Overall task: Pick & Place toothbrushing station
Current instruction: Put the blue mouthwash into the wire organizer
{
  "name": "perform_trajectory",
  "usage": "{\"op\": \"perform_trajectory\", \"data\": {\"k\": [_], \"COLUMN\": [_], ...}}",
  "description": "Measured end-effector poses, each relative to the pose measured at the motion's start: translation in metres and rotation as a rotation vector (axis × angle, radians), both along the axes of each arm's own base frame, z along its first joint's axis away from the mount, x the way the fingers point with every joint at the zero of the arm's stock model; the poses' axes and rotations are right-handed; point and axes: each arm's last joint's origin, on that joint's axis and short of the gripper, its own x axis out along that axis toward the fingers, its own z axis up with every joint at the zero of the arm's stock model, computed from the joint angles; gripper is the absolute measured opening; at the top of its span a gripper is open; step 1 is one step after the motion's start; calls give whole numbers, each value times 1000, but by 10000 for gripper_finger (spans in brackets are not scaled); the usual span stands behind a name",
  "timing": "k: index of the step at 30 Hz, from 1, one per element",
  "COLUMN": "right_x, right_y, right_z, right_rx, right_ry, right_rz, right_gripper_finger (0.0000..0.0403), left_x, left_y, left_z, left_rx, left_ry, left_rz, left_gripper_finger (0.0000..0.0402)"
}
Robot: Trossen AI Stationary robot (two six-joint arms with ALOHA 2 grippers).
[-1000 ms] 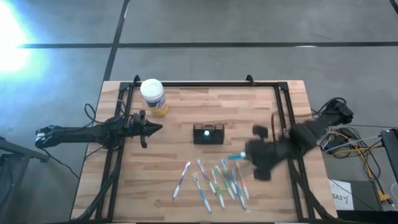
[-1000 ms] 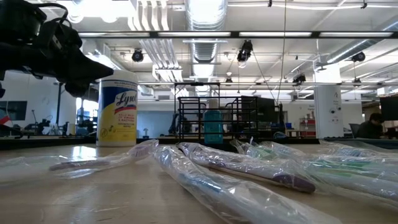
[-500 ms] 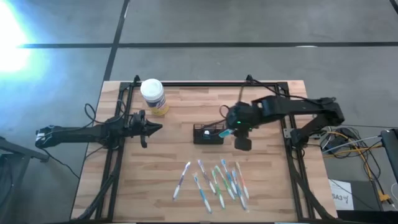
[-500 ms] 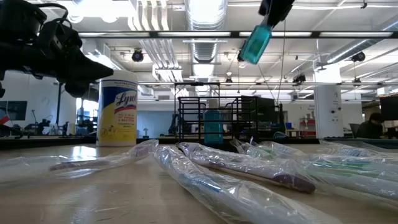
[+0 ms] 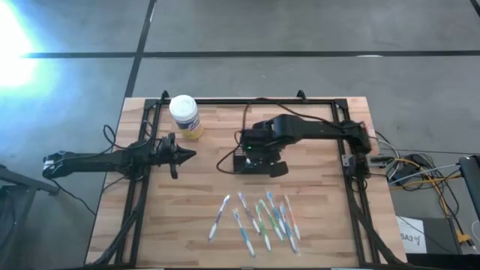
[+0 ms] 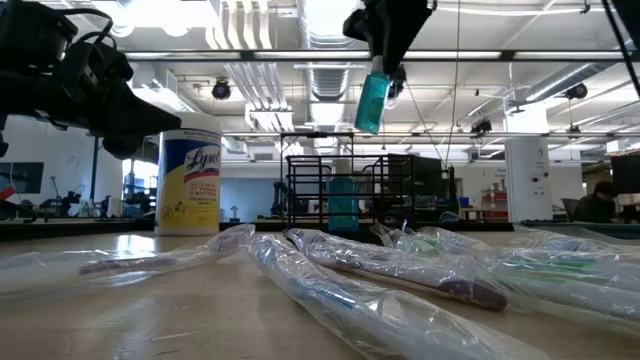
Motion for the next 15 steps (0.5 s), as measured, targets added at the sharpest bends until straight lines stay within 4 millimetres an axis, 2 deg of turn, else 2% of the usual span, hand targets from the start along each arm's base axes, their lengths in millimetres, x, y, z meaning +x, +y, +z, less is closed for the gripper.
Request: {"op": "perform_trajectory", "data": {"k": [7,15], "right_x": [26,33], "right_y": [1,-1], "right_z": [7,-4], "right_rx": [27,24], "right_ry": [-78,-43], "right_rz": [124,145], "right_gripper_finger": [93,93], "left_x": [0,0], "left_y": [0,0], "left_z": [-1,-2], "left_rx": [-1,-3], "left_ry": [9,24], "left_rz": [-1,-2], "left_gripper_finger": [14,9]}}
